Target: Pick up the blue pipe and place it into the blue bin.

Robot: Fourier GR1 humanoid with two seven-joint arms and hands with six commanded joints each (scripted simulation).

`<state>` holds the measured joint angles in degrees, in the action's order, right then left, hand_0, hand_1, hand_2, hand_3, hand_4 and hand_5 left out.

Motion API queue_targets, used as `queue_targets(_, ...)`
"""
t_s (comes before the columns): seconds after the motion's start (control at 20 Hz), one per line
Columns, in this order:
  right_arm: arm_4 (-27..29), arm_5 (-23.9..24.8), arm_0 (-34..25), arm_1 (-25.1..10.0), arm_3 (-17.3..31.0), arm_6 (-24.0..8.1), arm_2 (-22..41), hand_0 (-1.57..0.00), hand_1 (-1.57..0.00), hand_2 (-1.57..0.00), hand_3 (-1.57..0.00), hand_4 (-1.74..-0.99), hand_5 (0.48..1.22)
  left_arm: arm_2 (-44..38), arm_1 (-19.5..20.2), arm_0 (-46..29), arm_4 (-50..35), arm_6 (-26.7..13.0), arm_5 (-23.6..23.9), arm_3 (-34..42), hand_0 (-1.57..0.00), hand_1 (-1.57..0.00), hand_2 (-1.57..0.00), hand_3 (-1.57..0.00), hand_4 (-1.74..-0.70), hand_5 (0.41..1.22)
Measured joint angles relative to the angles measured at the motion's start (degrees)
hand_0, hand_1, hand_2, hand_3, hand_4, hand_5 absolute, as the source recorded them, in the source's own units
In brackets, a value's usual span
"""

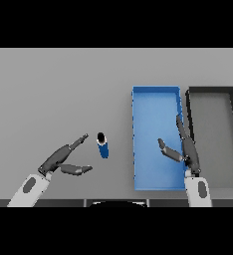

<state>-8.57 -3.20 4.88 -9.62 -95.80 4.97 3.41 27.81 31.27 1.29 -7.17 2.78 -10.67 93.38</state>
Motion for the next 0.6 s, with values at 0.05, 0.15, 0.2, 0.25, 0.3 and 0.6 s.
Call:
queue_targets(0.05,-0.1,0.1,-0.1,0.3,0.0,0.4,0.2,0.00,0.00,0.00,0.00,-1.213,0.625,0.4,-1.2,1.0,0.2,-0.8,0.1,-0.8,0.00,0.00,0.00,0.00,-1.15,0.451)
queue_targets(0.15,0.4,0.0,-1.0,0.2,0.2,0.3,-0.2,0.00,0.00,0.00,0.00,-1.217,0.626,1.3,-3.4,1.7,0.5,-0.3,0.0,-2.3,0.00,0.00,0.00,0.00,-1.15,0.456)
queue_targets(0.2,0.8,-0.3,-0.2,-0.2,-0.5,0.6,-0.4,0.00,0.00,0.00,0.00,-1.214,0.624,1.5,-4.4,2.5,1.1,0.5,0.1,-3.7,0.00,0.00,0.00,0.00,-1.15,0.459)
queue_targets(0.25,0.4,-0.2,0.0,0.3,-0.6,0.4,0.1,0.00,0.00,0.00,0.00,-1.211,0.622,2.2,-5.9,3.1,1.9,1.0,0.6,-4.8,0.00,0.00,0.00,0.00,-1.16,0.460)
queue_targets(0.3,0.1,0.0,-0.2,0.4,-0.6,-0.4,0.2,0.00,0.00,0.00,0.00,-1.201,0.620,2.4,-7.6,4.4,2.4,1.0,1.3,-5.9,0.00,0.00,0.00,0.00,-1.15,0.460)
queue_targets(0.6,-0.4,0.6,0.7,0.2,-0.9,0.9,-0.1,0.00,0.00,0.00,0.00,-1.220,0.639,3.8,-13.7,8.6,5.3,1.3,3.0,-12.9,0.00,0.00,0.00,0.00,-1.08,0.435)
